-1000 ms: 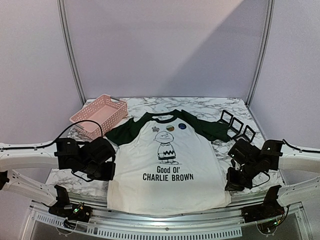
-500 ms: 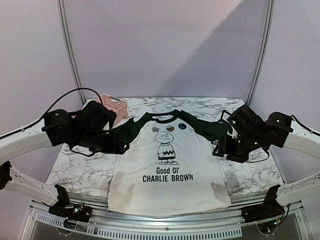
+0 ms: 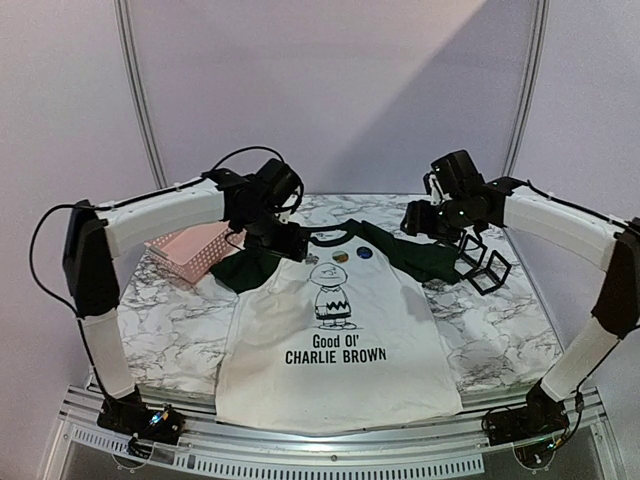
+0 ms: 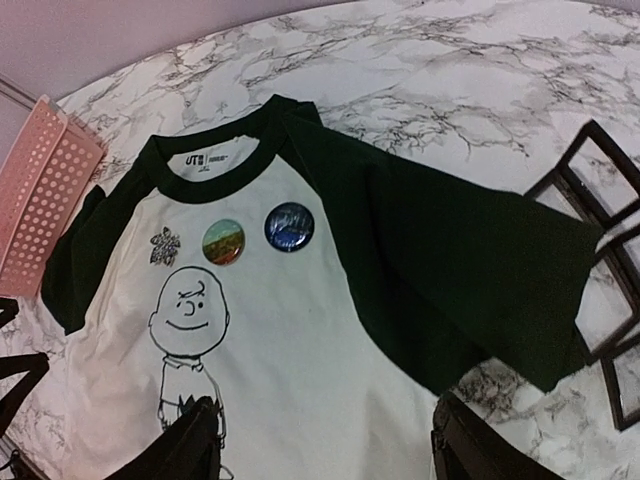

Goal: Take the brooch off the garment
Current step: Move the flattened clothing to the center of the board.

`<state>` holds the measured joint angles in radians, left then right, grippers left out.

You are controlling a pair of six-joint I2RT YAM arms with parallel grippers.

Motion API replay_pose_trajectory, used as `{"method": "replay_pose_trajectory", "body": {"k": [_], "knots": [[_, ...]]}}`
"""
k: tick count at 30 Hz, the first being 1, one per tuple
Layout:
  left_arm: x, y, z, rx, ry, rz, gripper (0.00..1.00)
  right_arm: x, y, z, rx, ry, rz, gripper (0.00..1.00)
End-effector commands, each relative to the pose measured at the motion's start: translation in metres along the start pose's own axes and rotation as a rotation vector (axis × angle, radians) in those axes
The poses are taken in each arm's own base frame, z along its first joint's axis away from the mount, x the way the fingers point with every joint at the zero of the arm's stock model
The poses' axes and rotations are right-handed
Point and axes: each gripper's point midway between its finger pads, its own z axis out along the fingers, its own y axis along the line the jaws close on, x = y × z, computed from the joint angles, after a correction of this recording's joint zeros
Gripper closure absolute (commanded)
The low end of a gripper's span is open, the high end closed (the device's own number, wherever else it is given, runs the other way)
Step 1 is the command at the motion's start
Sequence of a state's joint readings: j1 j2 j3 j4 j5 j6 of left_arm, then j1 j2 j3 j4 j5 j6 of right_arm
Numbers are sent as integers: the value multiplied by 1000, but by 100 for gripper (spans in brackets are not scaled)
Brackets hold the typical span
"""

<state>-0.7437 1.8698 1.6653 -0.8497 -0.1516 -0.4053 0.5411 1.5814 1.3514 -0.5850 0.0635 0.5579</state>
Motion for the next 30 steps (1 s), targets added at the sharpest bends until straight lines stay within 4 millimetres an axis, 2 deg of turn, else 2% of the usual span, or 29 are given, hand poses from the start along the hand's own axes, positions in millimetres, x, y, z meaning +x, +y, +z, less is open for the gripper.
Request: {"method": "replay_pose_trajectory", "body": {"k": [1, 2, 3, 6, 10, 16, 19, 23, 26, 30], "knots": [[-16, 18, 33, -78, 16, 60, 7, -27, 13, 36, -75, -1, -110, 28], [-17, 22, 41, -86, 26, 57, 7, -26, 12, 50, -75, 21, -118, 27], [-19, 27, 47, -102, 31, 50, 7, -32, 15, 54, -87, 17, -126, 26], [-21, 46, 66, -152, 38, 33, 6, -31, 15, 81, -84, 54, -149, 25], [-16, 68, 83, -190, 59, 9, 5, -22, 7, 115, -43, 105, -172, 25], [-7, 79, 102, -211, 91, 28, 4, -11, -5, 149, 7, 148, -190, 29], [-2, 84, 111, -194, 110, 10, 8, -4, -10, 164, 26, 170, -194, 32], [3, 87, 120, -178, 120, -8, 21, 4, -19, 178, 58, 194, -198, 40], [6, 88, 126, -157, 130, -22, 37, 6, -30, 184, 114, 188, -198, 56], [13, 93, 136, -146, 154, -46, 56, 8, -33, 187, 119, 191, -183, 81]]}}
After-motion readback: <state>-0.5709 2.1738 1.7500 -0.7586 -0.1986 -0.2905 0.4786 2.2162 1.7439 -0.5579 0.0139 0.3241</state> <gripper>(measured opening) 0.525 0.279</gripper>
